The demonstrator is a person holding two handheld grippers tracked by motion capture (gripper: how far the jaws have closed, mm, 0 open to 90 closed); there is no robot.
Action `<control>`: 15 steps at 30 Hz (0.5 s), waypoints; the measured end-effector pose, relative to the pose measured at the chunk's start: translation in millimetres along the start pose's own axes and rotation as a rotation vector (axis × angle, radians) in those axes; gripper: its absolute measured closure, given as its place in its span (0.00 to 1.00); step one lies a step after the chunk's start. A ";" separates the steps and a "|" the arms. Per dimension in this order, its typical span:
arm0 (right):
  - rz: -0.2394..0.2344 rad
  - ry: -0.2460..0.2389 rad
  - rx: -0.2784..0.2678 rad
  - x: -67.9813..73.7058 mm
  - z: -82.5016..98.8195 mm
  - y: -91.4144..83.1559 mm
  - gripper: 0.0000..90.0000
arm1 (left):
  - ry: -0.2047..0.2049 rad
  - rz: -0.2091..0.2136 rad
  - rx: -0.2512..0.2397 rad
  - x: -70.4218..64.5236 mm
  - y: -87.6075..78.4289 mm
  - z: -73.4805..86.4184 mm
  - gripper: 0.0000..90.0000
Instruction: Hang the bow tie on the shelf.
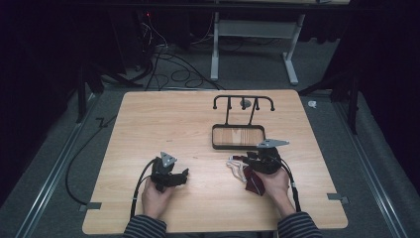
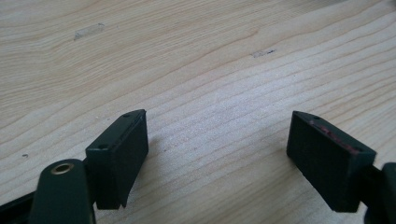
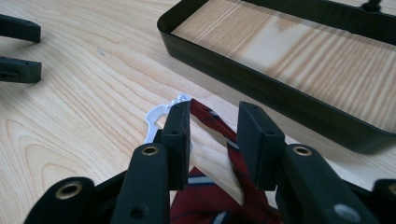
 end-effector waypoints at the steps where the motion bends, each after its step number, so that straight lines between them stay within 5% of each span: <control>1: -0.003 -0.002 0.002 0.7 -1.1 1.2 0.74 | 0.000 0.000 0.000 0.0 0.0 0.0 0.23; 15: 0.004 -0.025 0.039 4.4 -10.7 20.4 0.74 | 0.001 0.001 0.000 0.0 -0.1 0.1 0.23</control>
Point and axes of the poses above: each handheld gripper's, and its own axes: y roughly forward along the jaws, z roughly out of its underside, x roughly to its left, the point moved 8 cm from there along y, roughly forward along the jaws, and after that the axes turned 3 degrees about x, right-handed, at the moved point
